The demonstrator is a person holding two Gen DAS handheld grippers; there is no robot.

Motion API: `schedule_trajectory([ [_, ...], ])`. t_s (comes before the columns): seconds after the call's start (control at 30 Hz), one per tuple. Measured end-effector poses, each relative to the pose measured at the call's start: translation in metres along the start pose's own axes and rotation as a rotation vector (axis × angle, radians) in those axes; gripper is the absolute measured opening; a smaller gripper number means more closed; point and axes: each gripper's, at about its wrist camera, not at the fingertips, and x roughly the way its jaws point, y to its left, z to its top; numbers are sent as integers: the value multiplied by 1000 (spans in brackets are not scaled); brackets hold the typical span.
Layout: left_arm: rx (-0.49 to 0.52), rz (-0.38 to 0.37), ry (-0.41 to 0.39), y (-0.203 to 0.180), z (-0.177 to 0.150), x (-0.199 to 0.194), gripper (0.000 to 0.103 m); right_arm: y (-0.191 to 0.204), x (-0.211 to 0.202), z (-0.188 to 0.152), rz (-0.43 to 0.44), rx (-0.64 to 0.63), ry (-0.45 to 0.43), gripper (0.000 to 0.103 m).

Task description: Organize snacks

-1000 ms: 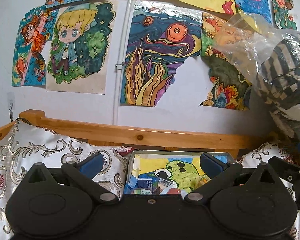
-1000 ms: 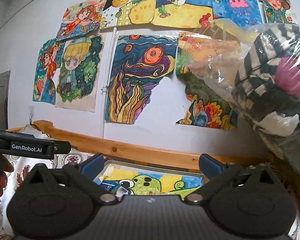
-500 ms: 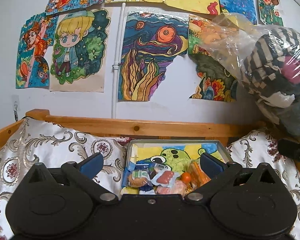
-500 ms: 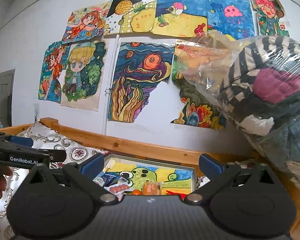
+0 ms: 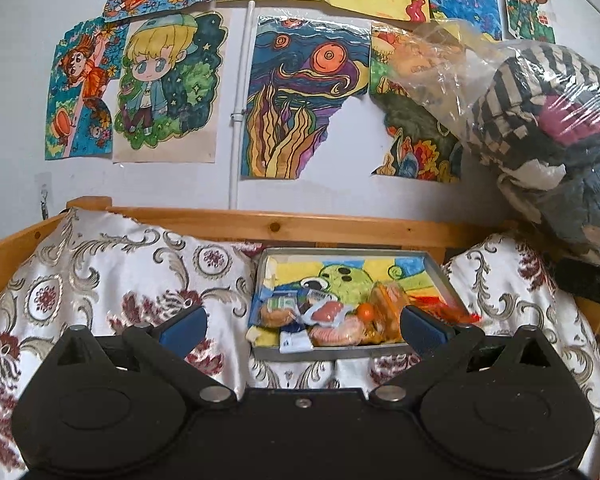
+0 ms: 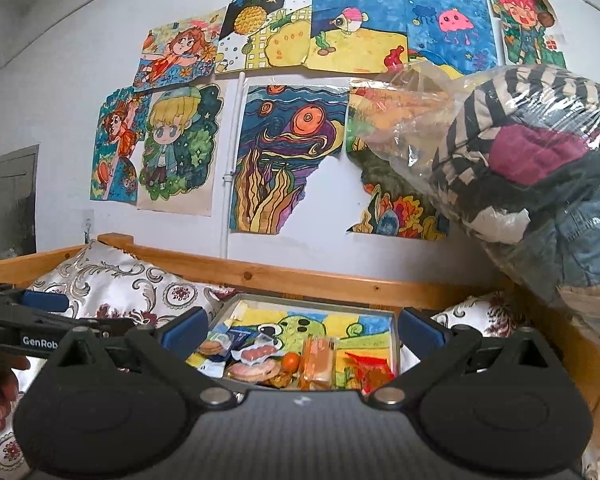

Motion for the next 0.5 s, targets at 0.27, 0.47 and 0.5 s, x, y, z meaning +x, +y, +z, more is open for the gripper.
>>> schedule_trajectory([
  [0.27, -22, 19, 23, 9, -18, -13, 102, 6, -18, -14, -3, 15, 9, 103],
  [0.47, -36, 40, 44, 17, -30, -17, 102, 7, -23, -26, -6, 65, 30, 103],
  [0.5, -35, 43, 49, 18, -32, -17, 102, 7, -24, -28, -3, 70, 32, 103],
])
